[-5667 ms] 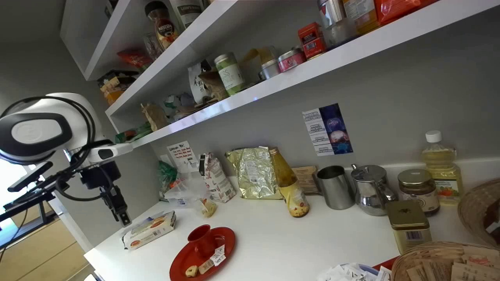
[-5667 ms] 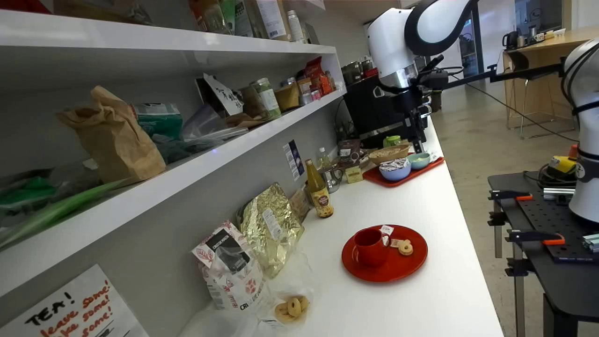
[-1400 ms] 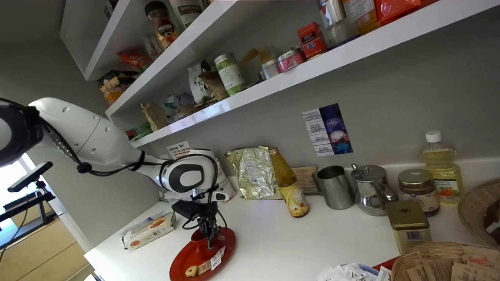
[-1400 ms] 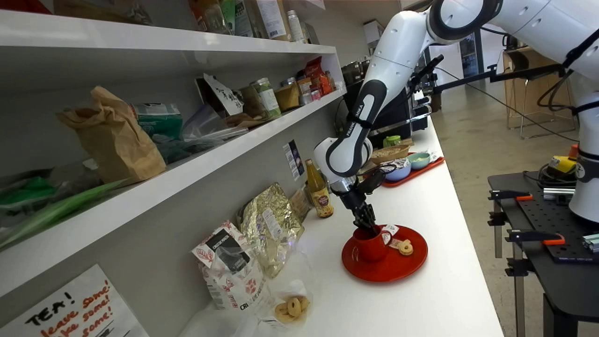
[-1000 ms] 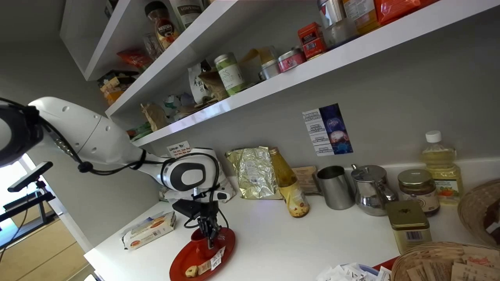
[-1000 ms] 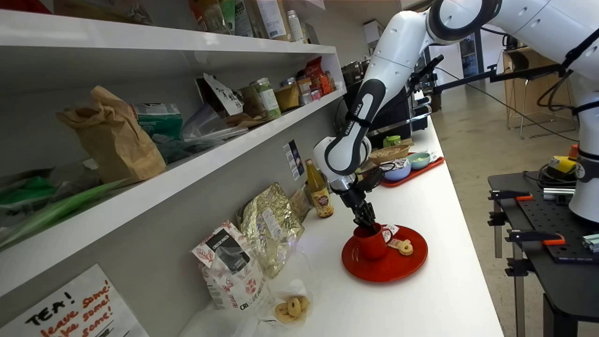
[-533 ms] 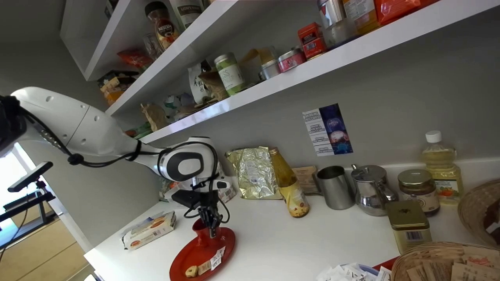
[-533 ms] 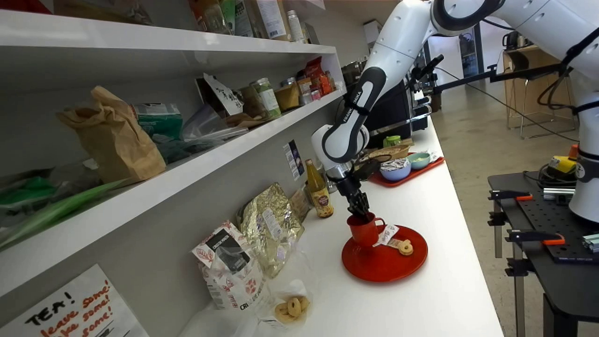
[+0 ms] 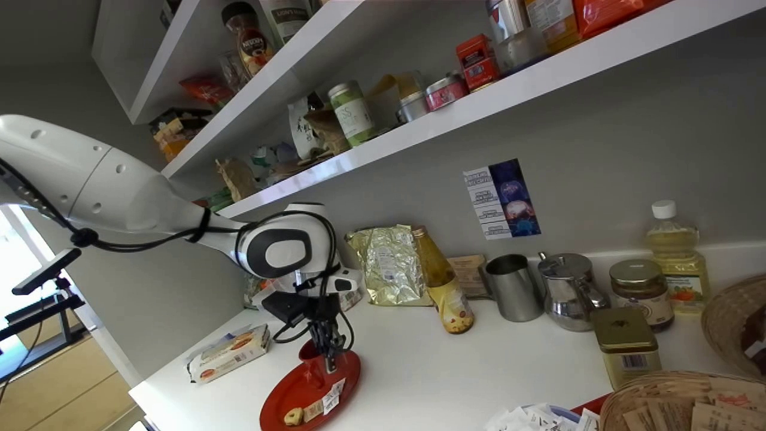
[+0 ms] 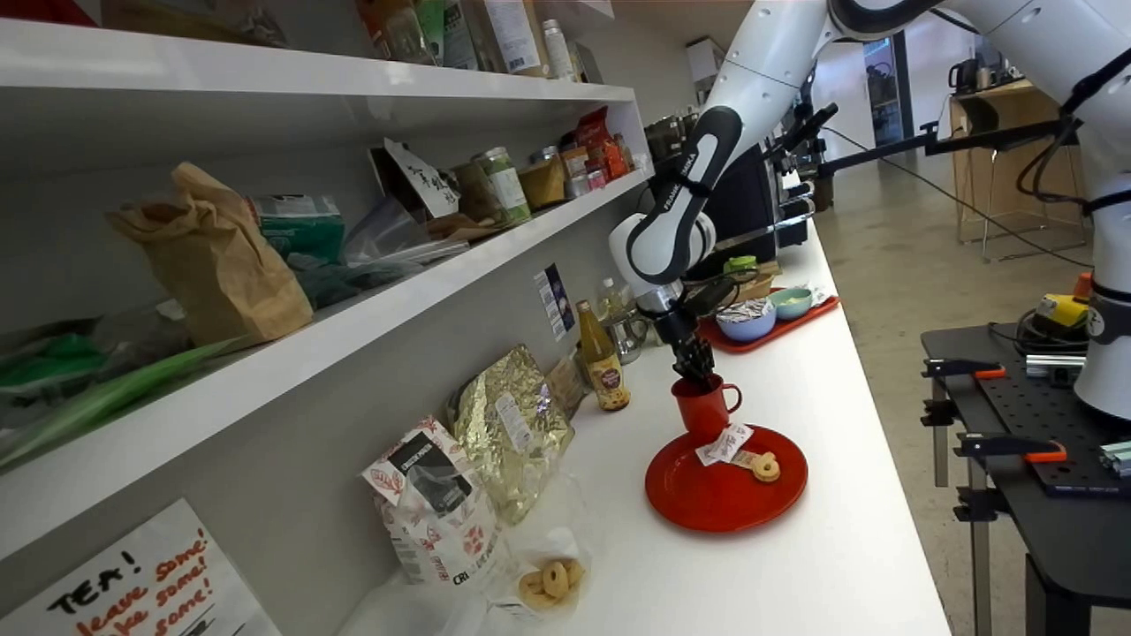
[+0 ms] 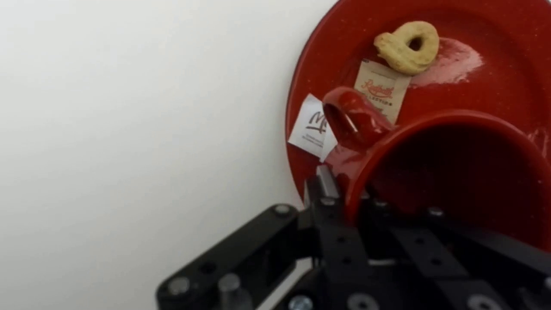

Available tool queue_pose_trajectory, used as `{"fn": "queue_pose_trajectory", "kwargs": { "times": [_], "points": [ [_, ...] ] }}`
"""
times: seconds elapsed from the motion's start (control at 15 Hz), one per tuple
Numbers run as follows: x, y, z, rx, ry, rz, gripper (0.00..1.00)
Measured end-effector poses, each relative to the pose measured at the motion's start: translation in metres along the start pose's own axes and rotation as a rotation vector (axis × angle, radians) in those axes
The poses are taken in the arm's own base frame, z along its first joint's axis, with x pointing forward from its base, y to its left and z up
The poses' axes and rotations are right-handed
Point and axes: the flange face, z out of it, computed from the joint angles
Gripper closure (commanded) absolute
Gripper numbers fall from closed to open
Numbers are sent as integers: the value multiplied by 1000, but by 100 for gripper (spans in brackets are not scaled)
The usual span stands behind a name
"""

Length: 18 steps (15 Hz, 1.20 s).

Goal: Put the cup on the counter

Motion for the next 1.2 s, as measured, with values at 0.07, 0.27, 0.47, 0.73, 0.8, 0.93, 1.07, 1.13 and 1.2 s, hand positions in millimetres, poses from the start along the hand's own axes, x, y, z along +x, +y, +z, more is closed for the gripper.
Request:
{"fn": "queue_pose_trajectory", "kwargs": {
  "times": [0.07, 0.27, 0.47, 0.73, 0.8, 0.93, 1.07, 1.13, 1.2],
  "points": [
    [-4, 12, 2, 0, -3, 19, 98],
    [-13, 45, 13, 3, -10, 70, 98],
    [-21, 74, 24, 7, -18, 110, 98],
    [-28, 91, 33, 11, -25, 140, 98],
    [-29, 92, 33, 11, -26, 141, 98],
    [-30, 92, 35, 11, -28, 141, 98],
    [-31, 92, 37, 11, -33, 141, 98],
    [-32, 92, 39, 11, -37, 142, 98],
    [-33, 92, 40, 11, -40, 142, 98]
  ]
}}
